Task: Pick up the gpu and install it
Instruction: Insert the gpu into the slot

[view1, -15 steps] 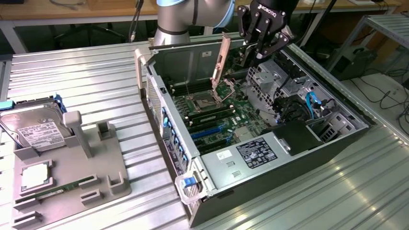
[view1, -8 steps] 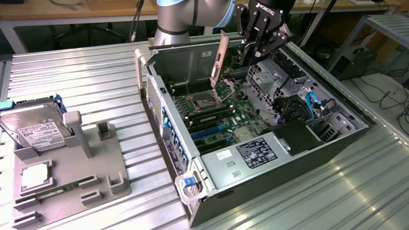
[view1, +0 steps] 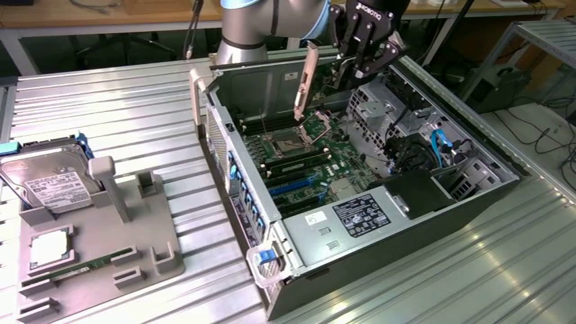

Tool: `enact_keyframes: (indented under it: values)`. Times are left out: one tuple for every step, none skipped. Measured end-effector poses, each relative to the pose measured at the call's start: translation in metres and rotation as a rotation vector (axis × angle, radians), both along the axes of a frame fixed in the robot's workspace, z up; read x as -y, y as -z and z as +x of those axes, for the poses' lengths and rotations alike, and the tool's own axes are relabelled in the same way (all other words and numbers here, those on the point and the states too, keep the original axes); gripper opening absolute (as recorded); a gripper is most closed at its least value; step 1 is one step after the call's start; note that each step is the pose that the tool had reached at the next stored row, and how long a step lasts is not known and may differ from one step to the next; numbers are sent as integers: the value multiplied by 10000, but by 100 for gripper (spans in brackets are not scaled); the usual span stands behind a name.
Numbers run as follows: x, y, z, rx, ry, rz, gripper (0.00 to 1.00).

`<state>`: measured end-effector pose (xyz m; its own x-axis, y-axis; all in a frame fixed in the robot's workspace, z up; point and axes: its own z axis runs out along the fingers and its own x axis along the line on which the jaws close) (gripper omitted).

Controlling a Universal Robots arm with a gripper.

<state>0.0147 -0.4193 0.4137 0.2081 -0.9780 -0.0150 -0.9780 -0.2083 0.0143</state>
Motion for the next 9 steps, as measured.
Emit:
enact_keyframes:
  values:
    - [-1,13,0,-4,0,-2,28]
    - [-2,25,-1,-5,0,-2,28]
    - [-3,33,-1,-6,0,-2,28]
    - [-2,45,-1,-7,0,-1,28]
    - [-2,57,-1,-12,0,-5,28]
    - [-3,67,-1,-13,0,-9,28]
    - [-3,81,-1,-17,2,-11,28]
    - [-3,97,-1,-19,43,-14,28]
    - [-3,115,-1,-19,150,-17,28]
